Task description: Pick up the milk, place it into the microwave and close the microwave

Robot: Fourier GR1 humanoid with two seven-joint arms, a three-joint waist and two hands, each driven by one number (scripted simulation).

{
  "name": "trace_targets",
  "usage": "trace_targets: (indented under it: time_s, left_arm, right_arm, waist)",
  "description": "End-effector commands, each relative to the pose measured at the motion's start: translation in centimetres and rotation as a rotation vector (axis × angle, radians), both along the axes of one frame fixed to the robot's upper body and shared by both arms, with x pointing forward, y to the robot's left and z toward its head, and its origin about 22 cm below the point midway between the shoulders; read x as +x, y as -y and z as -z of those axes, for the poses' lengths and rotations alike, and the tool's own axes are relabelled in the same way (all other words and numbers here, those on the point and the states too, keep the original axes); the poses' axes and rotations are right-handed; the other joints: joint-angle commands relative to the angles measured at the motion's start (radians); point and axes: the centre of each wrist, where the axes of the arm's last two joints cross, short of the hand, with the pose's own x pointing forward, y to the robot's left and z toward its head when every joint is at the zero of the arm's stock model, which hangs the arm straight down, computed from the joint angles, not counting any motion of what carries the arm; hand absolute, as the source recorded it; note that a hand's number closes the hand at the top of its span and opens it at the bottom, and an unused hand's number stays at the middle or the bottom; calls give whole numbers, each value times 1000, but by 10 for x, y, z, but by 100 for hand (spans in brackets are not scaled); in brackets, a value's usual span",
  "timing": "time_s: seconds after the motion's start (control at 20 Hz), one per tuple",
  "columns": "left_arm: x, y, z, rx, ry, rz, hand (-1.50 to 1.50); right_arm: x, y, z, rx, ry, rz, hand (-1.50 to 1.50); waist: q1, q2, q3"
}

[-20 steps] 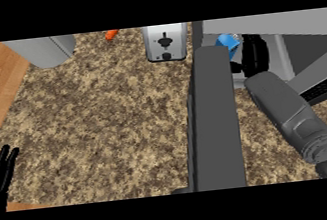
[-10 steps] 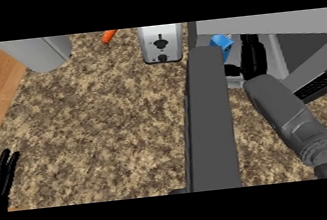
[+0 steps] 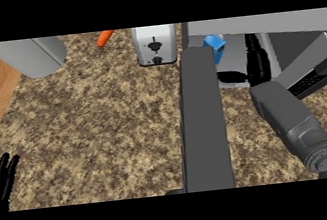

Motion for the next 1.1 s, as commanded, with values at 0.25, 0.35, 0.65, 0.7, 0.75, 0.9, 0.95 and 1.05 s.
trace_targets:
  time_s: [0.25, 0.35, 0.65, 0.7, 0.75, 0.9, 0.95, 1.05]
  left_arm:
    - [-25, -1, 4, 2, -15, 3, -150]
    - [-34, 13, 5, 14, -30, 13, -150]
    - [-18, 25, 2, -38, -47, 176, -150]
    - [-25, 22, 9, -32, -33, 187, -150]
    - [-22, 23, 12, -24, -46, 197, -150]
    - [-13, 39, 2, -47, -48, 237, -150]
    - [-25, 37, 2, -53, -61, 254, -150]
    - [-17, 56, 11, -41, -46, 263, -150]
  right_arm:
    - [-23, 1, 32, 183, -1, -147, -150]
    - [-29, -8, 40, 238, -15, -161, -150]
    - [-50, -21, 65, 376, -12, -254, -150]
    - [-52, -21, 66, 422, -44, -300, -150]
    - [-57, -22, 71, 422, -48, -314, -150]
    - [-75, -24, 89, 493, -71, -417, -150]
    - [-87, -30, 100, 511, -71, -415, -150]
    - [-89, -15, 98, 546, -56, -448, -150]
  waist:
    - [-27, -14, -2]
    - [-39, -21, -2]
    - [-63, -27, -3]
    - [-68, -31, -4]
    - [-71, -31, -4]
    - [-92, -38, -5]
    - [-85, -37, -4]
    - [-92, -39, -5]
